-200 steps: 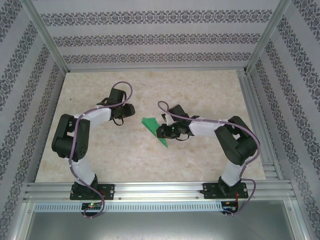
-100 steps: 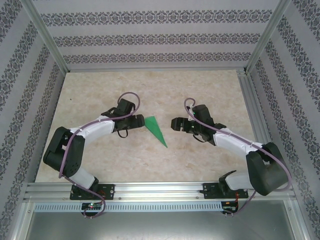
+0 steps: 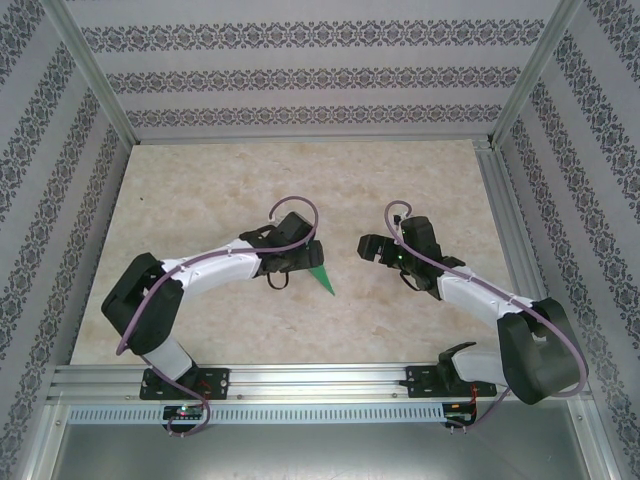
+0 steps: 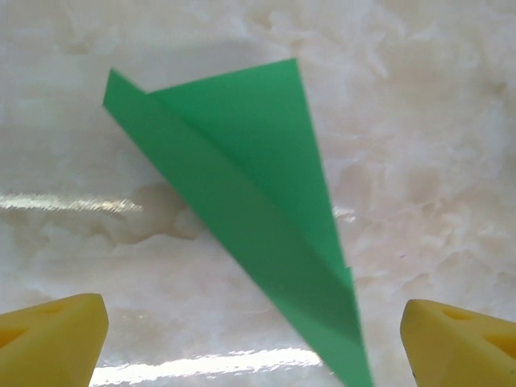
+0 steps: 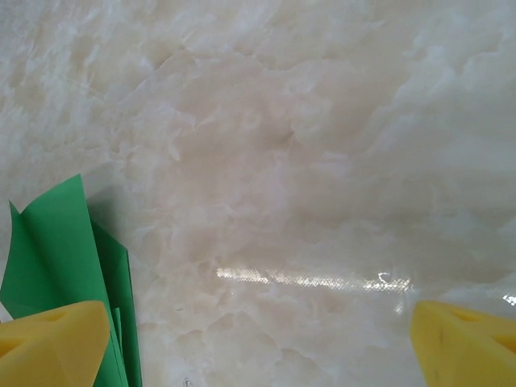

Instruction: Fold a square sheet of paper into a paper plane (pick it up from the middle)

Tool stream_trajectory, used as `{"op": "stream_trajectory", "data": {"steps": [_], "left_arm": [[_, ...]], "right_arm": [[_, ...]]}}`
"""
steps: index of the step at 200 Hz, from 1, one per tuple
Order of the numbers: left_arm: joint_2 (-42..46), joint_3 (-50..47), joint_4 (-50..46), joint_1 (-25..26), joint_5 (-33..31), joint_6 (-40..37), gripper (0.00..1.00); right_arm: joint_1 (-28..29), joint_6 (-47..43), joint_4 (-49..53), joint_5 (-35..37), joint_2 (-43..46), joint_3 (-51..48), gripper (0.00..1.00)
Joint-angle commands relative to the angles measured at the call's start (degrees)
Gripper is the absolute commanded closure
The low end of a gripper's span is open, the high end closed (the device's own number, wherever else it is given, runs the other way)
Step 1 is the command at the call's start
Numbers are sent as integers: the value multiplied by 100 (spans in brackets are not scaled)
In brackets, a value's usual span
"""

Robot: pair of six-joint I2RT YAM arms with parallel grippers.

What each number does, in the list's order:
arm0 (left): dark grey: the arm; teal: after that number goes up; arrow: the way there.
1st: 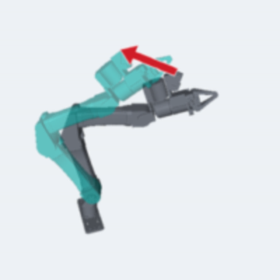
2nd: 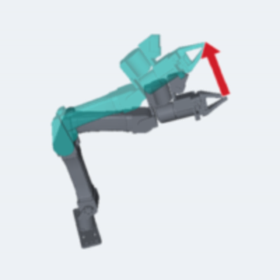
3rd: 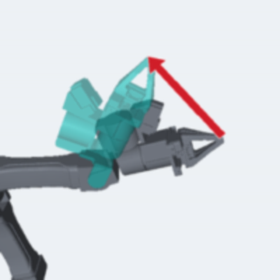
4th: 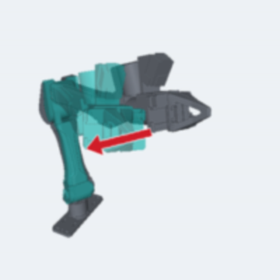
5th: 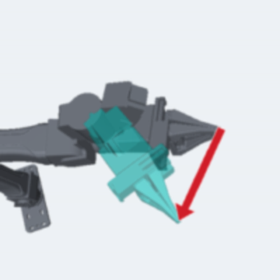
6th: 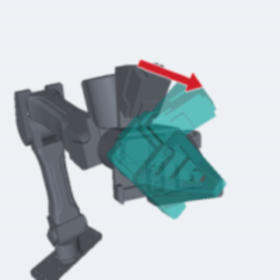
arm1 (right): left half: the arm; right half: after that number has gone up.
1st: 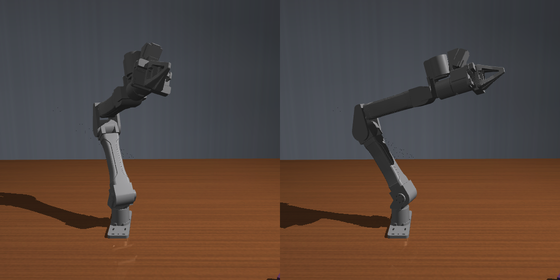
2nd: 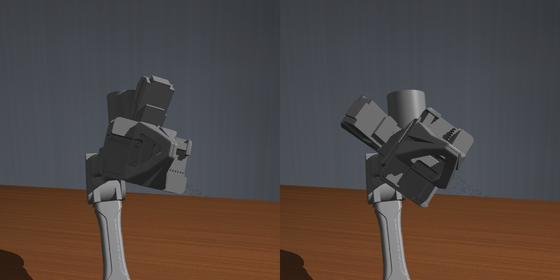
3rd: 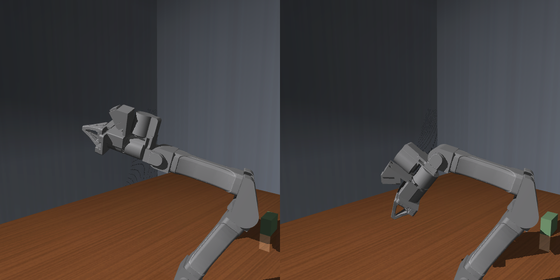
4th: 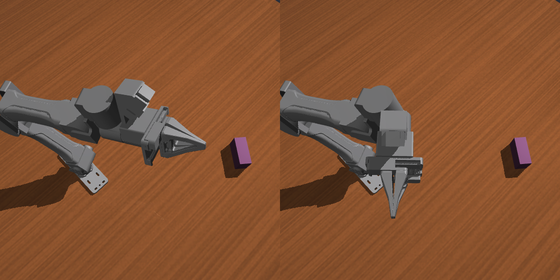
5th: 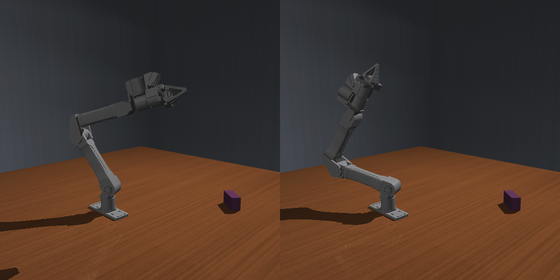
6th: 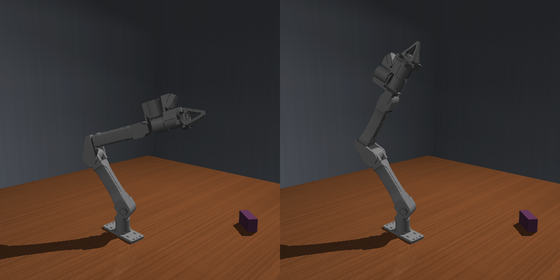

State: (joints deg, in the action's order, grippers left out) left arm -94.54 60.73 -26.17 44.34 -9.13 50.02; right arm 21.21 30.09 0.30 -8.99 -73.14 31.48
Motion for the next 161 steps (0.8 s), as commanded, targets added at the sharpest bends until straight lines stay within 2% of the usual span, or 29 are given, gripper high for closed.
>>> {"op": "stream_trajectory", "data": {"steps": [1,54,91,161], "left_arm": [[-285,378,-387,132,-604,407,10],[-749,681,-284,172,-396,497,33],[-535,451,-176,172,-431,708,54],[-227,-11,128,172,-418,964,83]], "right_arm": [[-41,7,-214,57,-99,-28,4],[-47,18,-197,-15,-331,59,5],[-47,41,-224,-60,-444,85,5],[-54,172,-310,-195,-766,174,11]]}}
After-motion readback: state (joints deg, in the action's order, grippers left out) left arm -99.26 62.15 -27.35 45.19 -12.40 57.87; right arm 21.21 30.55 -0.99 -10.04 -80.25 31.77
